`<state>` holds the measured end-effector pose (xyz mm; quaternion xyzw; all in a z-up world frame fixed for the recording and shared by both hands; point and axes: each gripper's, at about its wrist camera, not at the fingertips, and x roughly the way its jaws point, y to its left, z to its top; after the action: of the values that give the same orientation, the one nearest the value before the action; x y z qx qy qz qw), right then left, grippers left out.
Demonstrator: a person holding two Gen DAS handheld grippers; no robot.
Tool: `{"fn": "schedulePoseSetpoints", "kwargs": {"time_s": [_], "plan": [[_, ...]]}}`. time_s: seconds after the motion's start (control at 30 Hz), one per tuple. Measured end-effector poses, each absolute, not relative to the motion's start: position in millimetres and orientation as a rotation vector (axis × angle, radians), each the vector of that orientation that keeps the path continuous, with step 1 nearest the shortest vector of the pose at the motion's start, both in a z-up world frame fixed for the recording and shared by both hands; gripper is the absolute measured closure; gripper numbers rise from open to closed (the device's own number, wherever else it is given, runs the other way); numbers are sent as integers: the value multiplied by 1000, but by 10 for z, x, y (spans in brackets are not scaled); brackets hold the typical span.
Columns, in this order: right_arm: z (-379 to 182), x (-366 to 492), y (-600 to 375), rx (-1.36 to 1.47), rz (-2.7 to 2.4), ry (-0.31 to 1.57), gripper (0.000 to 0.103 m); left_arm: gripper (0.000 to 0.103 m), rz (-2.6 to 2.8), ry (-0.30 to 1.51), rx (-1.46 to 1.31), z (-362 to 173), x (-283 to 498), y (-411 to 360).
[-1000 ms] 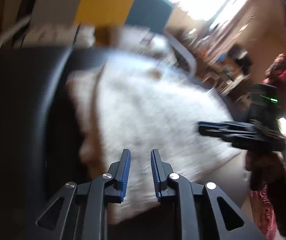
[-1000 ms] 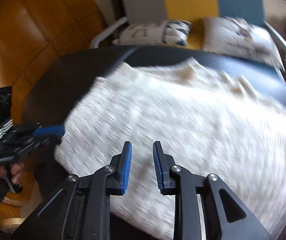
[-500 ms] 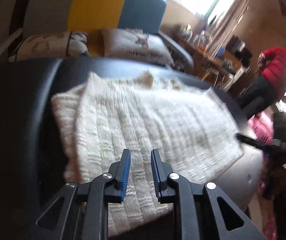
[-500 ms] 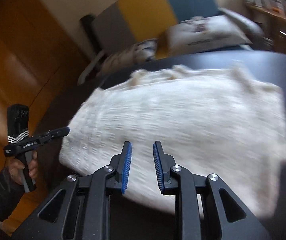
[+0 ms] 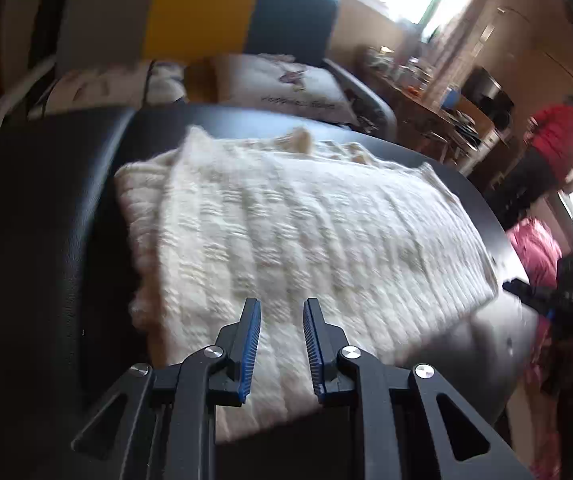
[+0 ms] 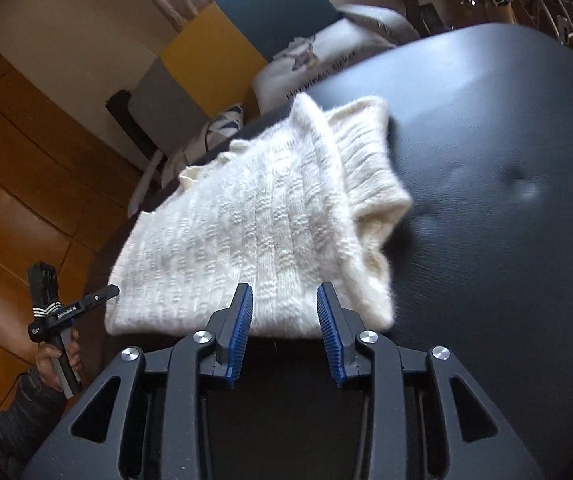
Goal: Fold clothes
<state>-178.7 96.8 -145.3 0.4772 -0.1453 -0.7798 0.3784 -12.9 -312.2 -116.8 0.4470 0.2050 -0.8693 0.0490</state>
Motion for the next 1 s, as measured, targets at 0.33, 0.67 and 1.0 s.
{"fn": "schedulePoseSetpoints", "kwargs": {"time_s": [0.33,0.67,1.0], "plan": [[-1599,-2025,1286,1246,-1969,-454,58,81,-2695,449,1432,-1150,41,-2727],[-1593,-2048,1027,1266,-1865,-316,55,81,-2636,519,1432,-1226,107,-2892],[-1514,-1958,1041,1305,-1924,-159,55,81,-2640,461,1431,-1167,138,-2879]]}}
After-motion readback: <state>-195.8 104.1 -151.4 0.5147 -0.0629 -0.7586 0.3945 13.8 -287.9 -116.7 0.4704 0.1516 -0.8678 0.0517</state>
